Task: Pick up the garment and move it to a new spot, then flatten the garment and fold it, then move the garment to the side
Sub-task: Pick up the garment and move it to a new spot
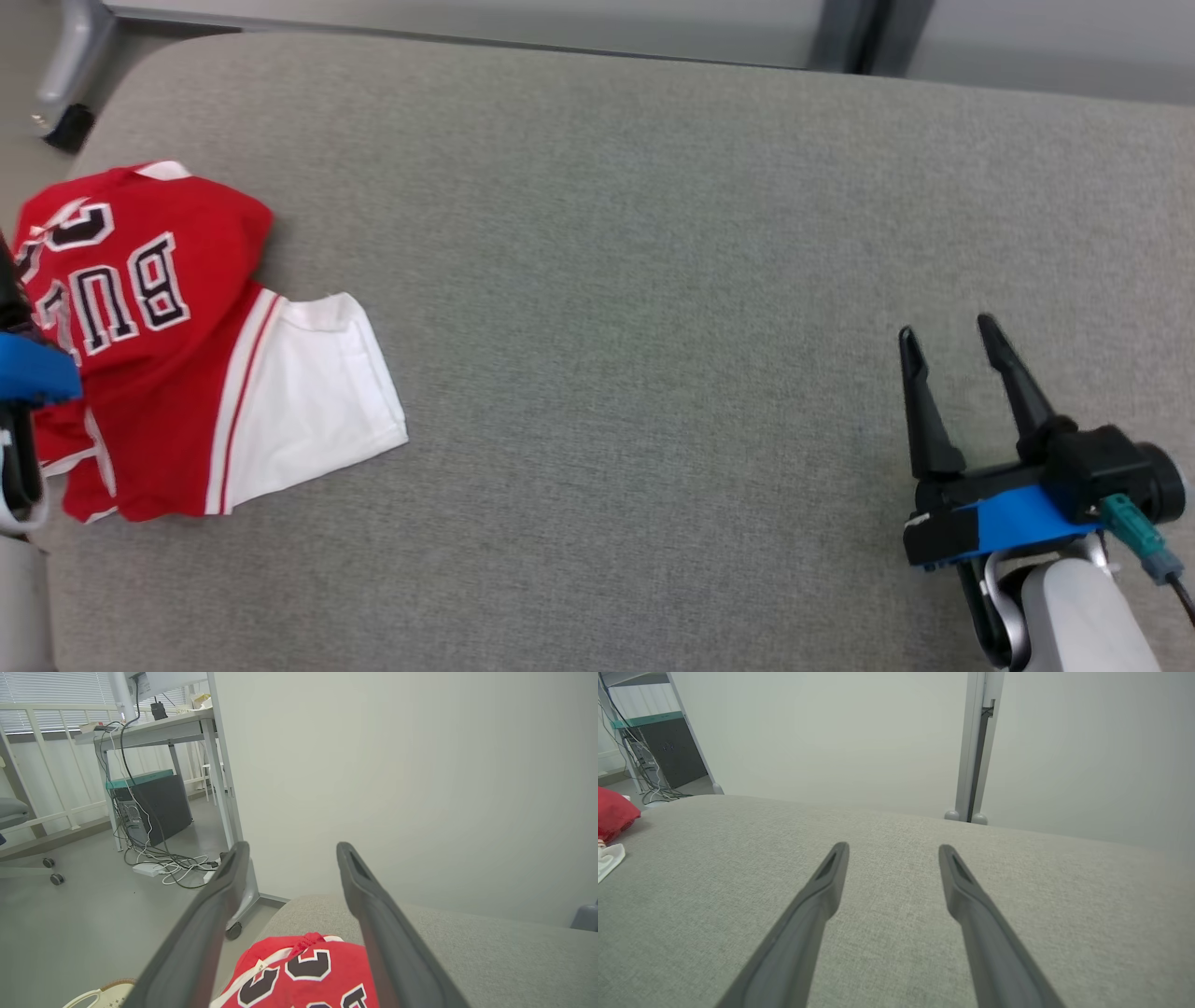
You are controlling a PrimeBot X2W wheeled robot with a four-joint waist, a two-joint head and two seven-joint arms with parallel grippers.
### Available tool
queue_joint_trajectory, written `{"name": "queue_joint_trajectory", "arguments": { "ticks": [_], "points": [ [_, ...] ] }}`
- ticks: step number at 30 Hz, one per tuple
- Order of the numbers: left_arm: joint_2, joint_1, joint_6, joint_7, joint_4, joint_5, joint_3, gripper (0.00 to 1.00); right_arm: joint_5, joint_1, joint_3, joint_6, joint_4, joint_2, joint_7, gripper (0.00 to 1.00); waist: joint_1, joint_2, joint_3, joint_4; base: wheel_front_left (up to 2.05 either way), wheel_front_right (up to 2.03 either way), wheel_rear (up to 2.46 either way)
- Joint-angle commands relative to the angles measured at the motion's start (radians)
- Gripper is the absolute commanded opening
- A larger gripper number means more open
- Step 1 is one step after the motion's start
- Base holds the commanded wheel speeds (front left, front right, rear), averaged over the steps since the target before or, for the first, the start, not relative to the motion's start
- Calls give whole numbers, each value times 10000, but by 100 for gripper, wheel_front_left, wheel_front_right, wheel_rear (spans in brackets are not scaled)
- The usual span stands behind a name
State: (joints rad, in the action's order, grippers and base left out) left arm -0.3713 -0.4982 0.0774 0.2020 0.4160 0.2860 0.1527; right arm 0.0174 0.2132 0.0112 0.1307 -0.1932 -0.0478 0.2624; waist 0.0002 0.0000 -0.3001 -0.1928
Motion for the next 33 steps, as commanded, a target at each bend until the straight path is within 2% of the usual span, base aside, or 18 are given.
{"name": "queue_joint_trajectory", "arguments": {
  "ticks": [1, 6, 13, 18, 19, 20, 21, 25, 33],
  "points": [
    [-118, -297, 34, -90, 235, 134, 93, 100, -124, 164, 89, 1, 136, -42, 38, 100, -2, 0, -179, 68, 0, 0, 0],
    [-425, -1079, 161, -746, 1630, 380, 52, 100, -326, 342, 300, 1, 506, -44, 38, 100, -2, 0, -725, 361, 0, 0, 0],
    [-296, -1694, 320, -2266, 3561, 966, -195, 100, -507, 369, 571, 1, 812, -44, 38, 100, -2, 0, -1031, 380, 0, 0, 0],
    [-208, -1883, 433, -3357, 4403, 1226, -478, 100, -527, 362, 609, 1, 827, -42, 38, 100, -2, 0, -1052, 279, 0, 0, 0],
    [-204, -1909, 453, -3513, 4497, 1293, -529, 95, -528, 385, 591, 1, 815, -44, 38, 100, -2, 0, -1043, 266, 0, 0, 0],
    [-194, -1919, 460, -3649, 4581, 1326, -595, 37, -517, 410, 563, 1, 797, -44, 38, 100, -2, 0, -1028, 259, 0, 0, 0],
    [-208, -1932, 478, -3715, 4649, 1377, -633, 0, -502, 428, 532, 1, 775, -44, 38, 100, -2, 0, -1009, 254, 0, 0, 0],
    [-322, -1958, 524, -3622, 4786, 1478, -854, 0, -431, 455, 429, 1, 679, -44, 38, 100, -2, 0, -873, 269, 0, 0, 0],
    [-733, -2097, 524, -2779, 4518, 1396, -1221, 0, -189, 317, 316, 1, 460, -44, 38, 100, -2, 0, -326, 357, 0, 0, 0]
  ]
}}
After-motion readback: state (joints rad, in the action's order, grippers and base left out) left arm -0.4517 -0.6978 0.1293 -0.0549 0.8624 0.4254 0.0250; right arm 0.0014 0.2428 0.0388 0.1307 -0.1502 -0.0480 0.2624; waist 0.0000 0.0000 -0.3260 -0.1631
